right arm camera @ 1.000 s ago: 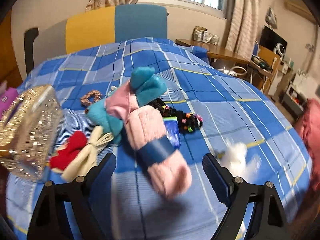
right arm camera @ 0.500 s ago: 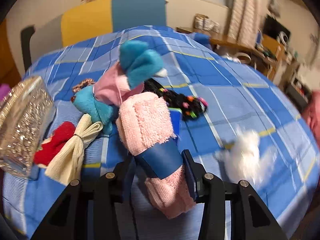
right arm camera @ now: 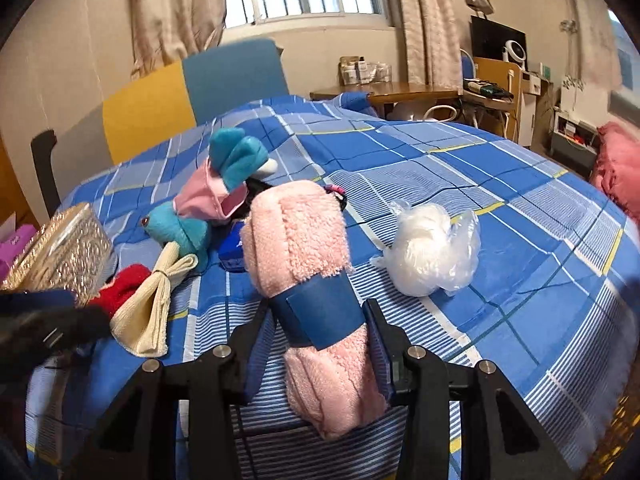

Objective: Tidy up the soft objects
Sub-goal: 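Reach both tools toward the soft items beside the silver tissue box, then grasp the beige cloth roll with left tool while right tool grasps pink towel roll, then carry both rolls to the gold tray and release them inside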

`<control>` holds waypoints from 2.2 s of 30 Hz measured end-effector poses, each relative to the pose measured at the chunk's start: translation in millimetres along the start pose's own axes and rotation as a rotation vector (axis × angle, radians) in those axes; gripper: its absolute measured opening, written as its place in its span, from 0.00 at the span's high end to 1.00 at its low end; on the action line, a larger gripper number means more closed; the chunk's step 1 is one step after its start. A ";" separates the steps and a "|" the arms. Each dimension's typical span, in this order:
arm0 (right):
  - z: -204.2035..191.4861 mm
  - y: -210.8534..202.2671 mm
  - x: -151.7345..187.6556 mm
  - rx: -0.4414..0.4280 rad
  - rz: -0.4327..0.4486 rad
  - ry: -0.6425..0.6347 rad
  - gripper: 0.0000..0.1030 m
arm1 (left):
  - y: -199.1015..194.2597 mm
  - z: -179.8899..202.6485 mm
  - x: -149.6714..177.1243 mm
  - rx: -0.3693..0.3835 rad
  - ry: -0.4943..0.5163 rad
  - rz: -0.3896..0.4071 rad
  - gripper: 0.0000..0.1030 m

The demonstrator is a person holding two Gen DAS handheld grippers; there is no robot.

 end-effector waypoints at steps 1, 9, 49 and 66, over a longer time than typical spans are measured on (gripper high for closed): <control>2.0 -0.8 0.1 -0.008 0.009 0.015 0.57 | 8.6 2.7 -6.8 -0.010 0.012 0.004 0.33; 17.1 5.0 3.1 -0.039 0.003 0.098 0.59 | 70.8 -0.8 -17.7 -0.063 0.050 -0.073 0.46; 8.5 9.0 7.3 0.030 -0.014 0.028 0.63 | -74.3 -22.8 76.6 0.068 -0.011 0.118 0.60; -30.6 -35.7 1.4 0.037 -0.024 -0.102 0.66 | -137.1 -207.5 135.6 -0.142 -0.244 0.072 0.60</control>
Point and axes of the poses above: each gripper's, at about its wrist camera, not at the fingertips, and y roughly the way its jaws point, z to its right, x to its underside, the point moved 3 cm from there along y, roughly the way its jaws point, and after that the axes turned 4 degrees about z, right-handed, at the moved point
